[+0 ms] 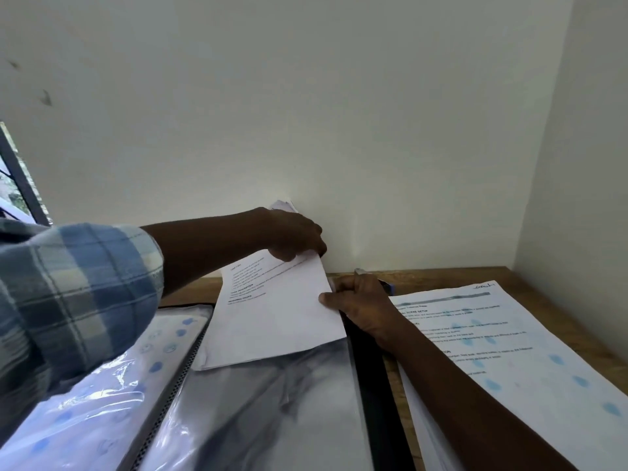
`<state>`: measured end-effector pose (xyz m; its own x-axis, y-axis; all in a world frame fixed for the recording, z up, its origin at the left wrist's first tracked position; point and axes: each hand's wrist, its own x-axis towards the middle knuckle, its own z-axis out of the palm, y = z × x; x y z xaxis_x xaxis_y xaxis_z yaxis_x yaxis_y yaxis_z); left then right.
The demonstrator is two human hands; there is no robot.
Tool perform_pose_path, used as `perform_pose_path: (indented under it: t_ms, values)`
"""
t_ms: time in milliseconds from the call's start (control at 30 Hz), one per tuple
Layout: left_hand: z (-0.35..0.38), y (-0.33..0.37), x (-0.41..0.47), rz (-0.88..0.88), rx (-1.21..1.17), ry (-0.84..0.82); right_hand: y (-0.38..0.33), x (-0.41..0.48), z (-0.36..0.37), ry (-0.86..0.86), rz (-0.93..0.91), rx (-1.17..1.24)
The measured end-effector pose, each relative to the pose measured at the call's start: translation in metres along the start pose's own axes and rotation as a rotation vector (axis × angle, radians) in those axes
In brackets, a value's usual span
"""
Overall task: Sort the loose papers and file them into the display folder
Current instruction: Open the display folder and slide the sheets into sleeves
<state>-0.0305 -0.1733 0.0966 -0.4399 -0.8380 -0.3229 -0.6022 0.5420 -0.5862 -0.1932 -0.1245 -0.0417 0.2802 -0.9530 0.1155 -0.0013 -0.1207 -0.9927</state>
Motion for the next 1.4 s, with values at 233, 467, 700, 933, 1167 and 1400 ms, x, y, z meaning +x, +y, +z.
perform_pose_path:
  t_ms: [233,467,700,933,1167,1400]
  values:
    - [0.002,0.015,0.006,0.055,-0.247,-0.013,0.003,0.003,0.001,0.052,0.002,-0.003]
    - [0.001,-0.002,-0.007,-0.073,-0.192,0.015,0.000,-0.001,-0.002,0.008,-0.014,0.002]
    - [0.009,-0.004,0.001,-0.083,-0.426,-0.065,0.002,0.002,-0.001,0.055,-0.012,-0.040]
    - [0.008,-0.017,-0.006,-0.193,-0.745,0.092,0.002,0.000,-0.002,0.019,-0.017,-0.016]
    - [0.063,0.004,-0.004,-0.304,-1.096,0.014,0.001,0.000,-0.002,0.039,-0.040,-0.044]
    - [0.076,0.033,-0.043,-0.292,-1.081,0.215,0.001,0.003,-0.004,0.066,-0.033,-0.105]
